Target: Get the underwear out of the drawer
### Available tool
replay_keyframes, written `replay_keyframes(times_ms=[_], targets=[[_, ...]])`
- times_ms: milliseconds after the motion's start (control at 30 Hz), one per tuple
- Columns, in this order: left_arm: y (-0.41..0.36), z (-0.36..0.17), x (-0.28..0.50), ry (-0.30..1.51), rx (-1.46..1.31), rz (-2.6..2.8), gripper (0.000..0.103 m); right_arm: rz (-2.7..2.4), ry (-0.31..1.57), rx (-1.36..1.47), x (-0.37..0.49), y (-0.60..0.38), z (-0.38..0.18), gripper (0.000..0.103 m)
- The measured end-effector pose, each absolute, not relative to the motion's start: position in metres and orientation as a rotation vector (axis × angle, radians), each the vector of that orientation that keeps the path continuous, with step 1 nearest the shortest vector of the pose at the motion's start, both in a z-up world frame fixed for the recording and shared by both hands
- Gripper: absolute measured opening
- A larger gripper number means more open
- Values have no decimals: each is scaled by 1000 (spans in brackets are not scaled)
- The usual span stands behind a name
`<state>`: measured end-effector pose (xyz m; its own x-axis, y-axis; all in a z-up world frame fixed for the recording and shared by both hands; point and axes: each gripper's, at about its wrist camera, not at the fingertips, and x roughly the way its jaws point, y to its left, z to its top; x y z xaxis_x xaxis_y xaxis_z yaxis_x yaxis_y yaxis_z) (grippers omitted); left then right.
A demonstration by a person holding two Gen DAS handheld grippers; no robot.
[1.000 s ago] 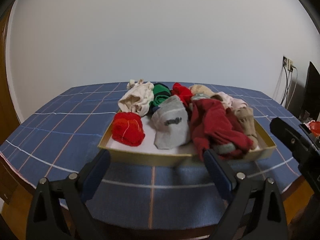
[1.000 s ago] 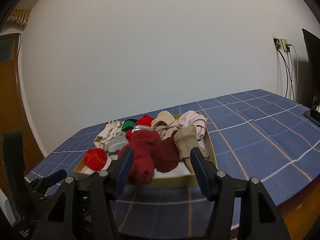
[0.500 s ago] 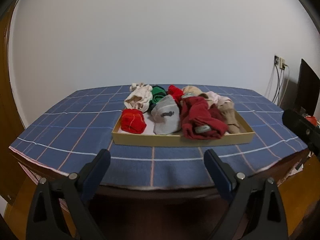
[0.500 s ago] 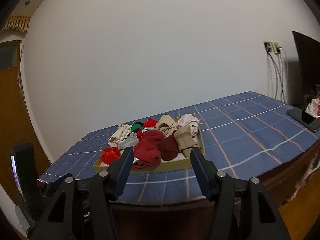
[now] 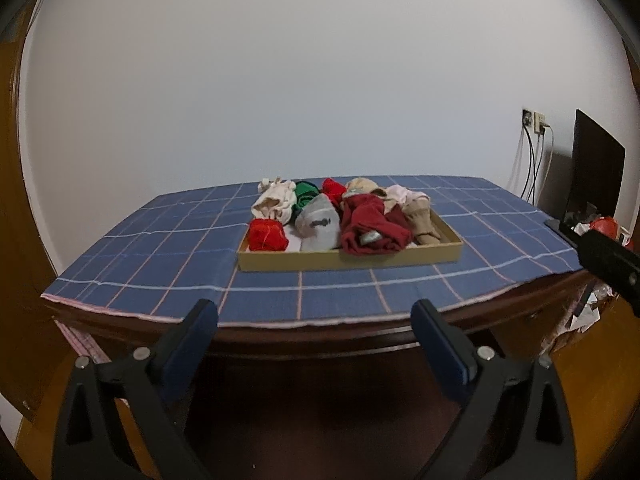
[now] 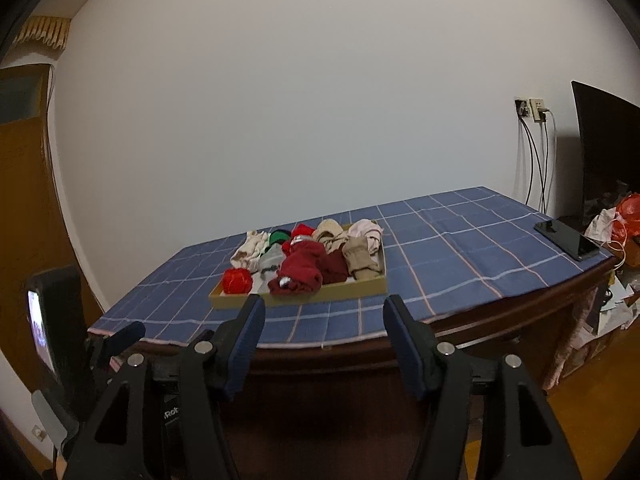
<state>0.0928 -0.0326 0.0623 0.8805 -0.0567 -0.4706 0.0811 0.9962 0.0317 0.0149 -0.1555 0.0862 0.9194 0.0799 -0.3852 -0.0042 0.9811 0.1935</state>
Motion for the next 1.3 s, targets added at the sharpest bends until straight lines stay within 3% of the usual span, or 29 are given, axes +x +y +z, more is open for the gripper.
replay_keyframes(times_ms=[500, 1300], targets=[[-28, 53, 15, 494, 96, -78, 102, 16, 325, 198, -53, -144, 75, 75], [-16, 52, 5, 482, 59, -26, 103, 65, 364, 178, -53, -132, 65, 80]])
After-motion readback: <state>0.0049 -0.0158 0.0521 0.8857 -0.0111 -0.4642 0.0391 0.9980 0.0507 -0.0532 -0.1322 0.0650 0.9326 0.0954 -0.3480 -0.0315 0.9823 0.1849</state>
